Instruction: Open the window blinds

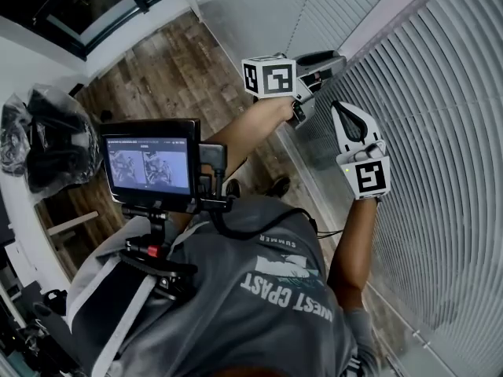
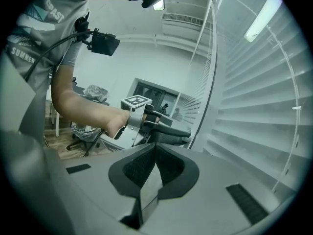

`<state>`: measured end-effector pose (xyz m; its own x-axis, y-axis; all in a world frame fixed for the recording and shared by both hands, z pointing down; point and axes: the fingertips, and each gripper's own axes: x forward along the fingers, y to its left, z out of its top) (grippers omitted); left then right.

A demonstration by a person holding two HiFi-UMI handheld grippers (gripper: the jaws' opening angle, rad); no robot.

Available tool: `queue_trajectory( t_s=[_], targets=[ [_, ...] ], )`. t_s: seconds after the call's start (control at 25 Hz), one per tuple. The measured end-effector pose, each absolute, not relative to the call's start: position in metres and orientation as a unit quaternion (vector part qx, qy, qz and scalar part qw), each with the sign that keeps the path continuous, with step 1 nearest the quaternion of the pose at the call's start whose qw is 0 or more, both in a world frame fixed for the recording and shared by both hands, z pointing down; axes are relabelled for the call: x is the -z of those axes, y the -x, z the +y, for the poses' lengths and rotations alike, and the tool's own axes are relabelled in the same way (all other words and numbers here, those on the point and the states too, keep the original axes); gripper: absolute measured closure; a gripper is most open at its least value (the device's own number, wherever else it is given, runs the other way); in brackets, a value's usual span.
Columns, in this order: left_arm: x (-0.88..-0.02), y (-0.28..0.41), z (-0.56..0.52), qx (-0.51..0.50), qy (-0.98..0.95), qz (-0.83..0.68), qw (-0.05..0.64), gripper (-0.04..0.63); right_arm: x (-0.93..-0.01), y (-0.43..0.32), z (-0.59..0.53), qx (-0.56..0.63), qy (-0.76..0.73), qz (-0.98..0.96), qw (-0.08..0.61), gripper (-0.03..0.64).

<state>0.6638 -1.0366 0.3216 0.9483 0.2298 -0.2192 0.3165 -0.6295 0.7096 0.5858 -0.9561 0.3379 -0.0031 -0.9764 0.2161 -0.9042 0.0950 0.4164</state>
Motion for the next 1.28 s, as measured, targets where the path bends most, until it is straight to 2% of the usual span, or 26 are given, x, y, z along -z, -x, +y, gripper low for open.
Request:
queue_trajectory(
  t_s=[0.08,0.16,0.44,0.56,0.68,0.8,0.88,0.96,1.0,1.04,1.08,1.12,1.16,1.2,1.28],
  targets=[
    [-0.321,-0.663,-1.04,0.071,-0.847,0.165,0.499,0.468,-0.338,-0.586,-0.956,0.08,-0.667,-0.704,0.229,0.615],
    [-0.321,-0.663,-1.042,0.08,-0.819,0.173,0.541,0.466,-0.338,-0.586,-0.956,0.082,-0.666,-0.705,0.229,0.615],
    [-0.324,-0.664,-1.047,0.092,-0.784,0.165,0.591,0.453,-0.339,-0.586,-0.958,0.081,-0.665,-0.706,0.229,0.615],
    [-0.323,-0.663,-1.046,0.084,-0.81,0.162,0.558,0.458,-0.343,-0.585,-0.96,0.08,-0.665,-0.707,0.23,0.615],
    [-0.321,-0.662,-1.045,0.06,-0.892,0.142,0.425,0.465,-0.346,-0.584,-0.961,0.078,-0.665,-0.707,0.229,0.615],
    [-0.319,-0.664,-1.04,0.023,-0.968,0.112,0.225,0.466,-0.346,-0.585,-0.961,0.076,-0.666,-0.706,0.227,0.615],
    [-0.32,-0.665,-1.034,-0.009,-0.997,0.074,0.02,0.468,-0.347,-0.585,-0.961,0.076,-0.667,-0.706,0.227,0.615],
    [-0.322,-0.666,-1.027,-0.05,-0.966,0.013,-0.252,0.469,-0.348,-0.585,-0.961,0.074,-0.668,-0.705,0.227,0.615],
    [-0.324,-0.667,-1.024,-0.065,-0.931,-0.012,-0.358,0.468,-0.349,-0.585,-0.961,0.074,-0.668,-0.705,0.227,0.615],
    [-0.325,-0.668,-1.022,-0.072,-0.908,-0.025,-0.413,0.468,-0.349,-0.585,-0.961,0.074,-0.668,-0.704,0.228,0.615],
    [-0.326,-0.669,-1.021,-0.072,-0.906,-0.025,-0.416,0.468,-0.349,-0.585,-0.961,0.074,-0.668,-0.704,0.229,0.615],
    [-0.327,-0.669,-1.021,-0.068,-0.921,-0.016,-0.384,0.468,-0.349,-0.586,-0.961,0.074,-0.667,-0.705,0.229,0.615],
    [-0.327,-0.669,-1.022,-0.06,-0.945,-0.003,-0.323,0.468,-0.349,-0.586,-0.961,0.074,-0.667,-0.705,0.229,0.615],
    [-0.326,-0.668,-1.024,-0.046,-0.972,0.017,-0.23,0.466,-0.347,-0.586,-0.961,0.074,-0.667,-0.705,0.229,0.615],
    [-0.321,-0.666,-1.027,-0.002,-0.997,0.07,0.022,0.45,-0.346,-0.587,-0.96,0.073,-0.667,-0.705,0.229,0.615]
  ],
)
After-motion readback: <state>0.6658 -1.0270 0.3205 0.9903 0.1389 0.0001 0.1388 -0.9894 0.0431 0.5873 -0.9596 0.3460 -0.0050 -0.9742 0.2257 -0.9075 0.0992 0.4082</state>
